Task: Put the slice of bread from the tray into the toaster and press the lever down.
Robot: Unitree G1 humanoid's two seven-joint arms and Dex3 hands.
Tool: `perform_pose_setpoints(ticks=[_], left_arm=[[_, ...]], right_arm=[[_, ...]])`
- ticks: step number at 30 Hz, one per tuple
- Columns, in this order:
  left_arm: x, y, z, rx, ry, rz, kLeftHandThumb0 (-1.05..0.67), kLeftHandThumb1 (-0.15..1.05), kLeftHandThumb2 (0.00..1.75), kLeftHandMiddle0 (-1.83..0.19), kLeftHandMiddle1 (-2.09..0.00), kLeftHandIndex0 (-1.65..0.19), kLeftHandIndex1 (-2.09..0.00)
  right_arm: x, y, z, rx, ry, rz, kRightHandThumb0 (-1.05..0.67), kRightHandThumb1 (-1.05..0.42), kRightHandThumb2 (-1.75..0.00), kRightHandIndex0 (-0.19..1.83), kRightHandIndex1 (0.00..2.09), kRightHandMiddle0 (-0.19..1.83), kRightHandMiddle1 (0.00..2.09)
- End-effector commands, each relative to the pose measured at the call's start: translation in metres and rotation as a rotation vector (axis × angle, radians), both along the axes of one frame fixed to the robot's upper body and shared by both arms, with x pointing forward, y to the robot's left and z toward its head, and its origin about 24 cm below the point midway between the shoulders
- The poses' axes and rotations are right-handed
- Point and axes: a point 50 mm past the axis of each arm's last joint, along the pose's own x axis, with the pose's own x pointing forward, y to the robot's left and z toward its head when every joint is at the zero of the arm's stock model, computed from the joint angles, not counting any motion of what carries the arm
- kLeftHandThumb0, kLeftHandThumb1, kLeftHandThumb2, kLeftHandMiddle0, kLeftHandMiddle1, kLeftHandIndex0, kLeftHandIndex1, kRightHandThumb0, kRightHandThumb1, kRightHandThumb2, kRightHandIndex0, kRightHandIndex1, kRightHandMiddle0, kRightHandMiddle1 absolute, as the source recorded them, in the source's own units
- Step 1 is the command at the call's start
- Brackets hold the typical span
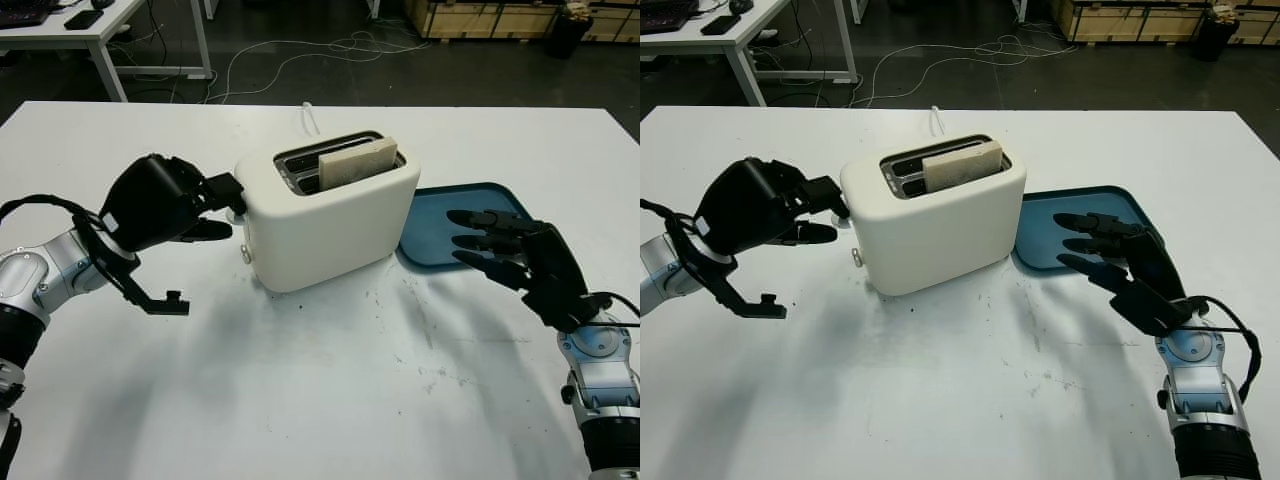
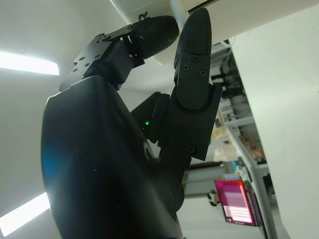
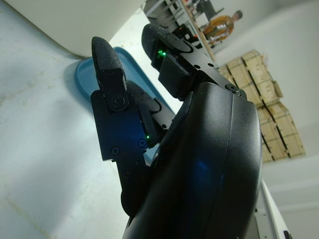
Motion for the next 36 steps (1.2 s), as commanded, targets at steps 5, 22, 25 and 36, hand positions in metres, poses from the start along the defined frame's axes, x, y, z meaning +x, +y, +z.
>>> perform_pose_setpoints(ticks=[5, 22, 25, 36], left_arm=[[0.0006, -0.0006, -0.0006, -0.013, -0.018, 0.010, -0.53, 0.89, 0.12, -1.17, -1.75, -0.58, -1.14], [-0.0003, 0.0025, 0.0056, -0.021, -0.021, 0.028, -0.49, 0.86, 0.06, -1.13, -1.75, -0.68, -1.01], [-0.0008, 0.0022, 0.0061, -0.021, -0.023, 0.024, -0.49, 0.85, 0.05, -1.13, -1.75, -0.71, -0.96], [-0.0033, 0.0011, 0.0058, -0.038, -0.014, 0.028, -0.49, 0.84, 0.02, -1.11, -1.75, -0.79, -0.86]], right_arm=[[0.0004, -0.0003, 0.0031, -0.013, -0.003, 0.013, -0.47, -0.92, -0.03, 0.95, 0.00, 0.79, 0.00], [0.0002, 0.0010, 0.0011, 0.001, 0.004, 0.026, -0.45, -0.92, -0.02, 0.95, 0.00, 0.80, 0.00], [0.0005, 0.0007, 0.0005, 0.003, 0.002, 0.027, -0.45, -0.92, -0.02, 0.95, 0.01, 0.81, 0.00], [0.0006, -0.0003, -0.0001, 0.000, 0.010, 0.020, -0.45, -0.92, -0.02, 0.95, 0.01, 0.80, 0.00]])
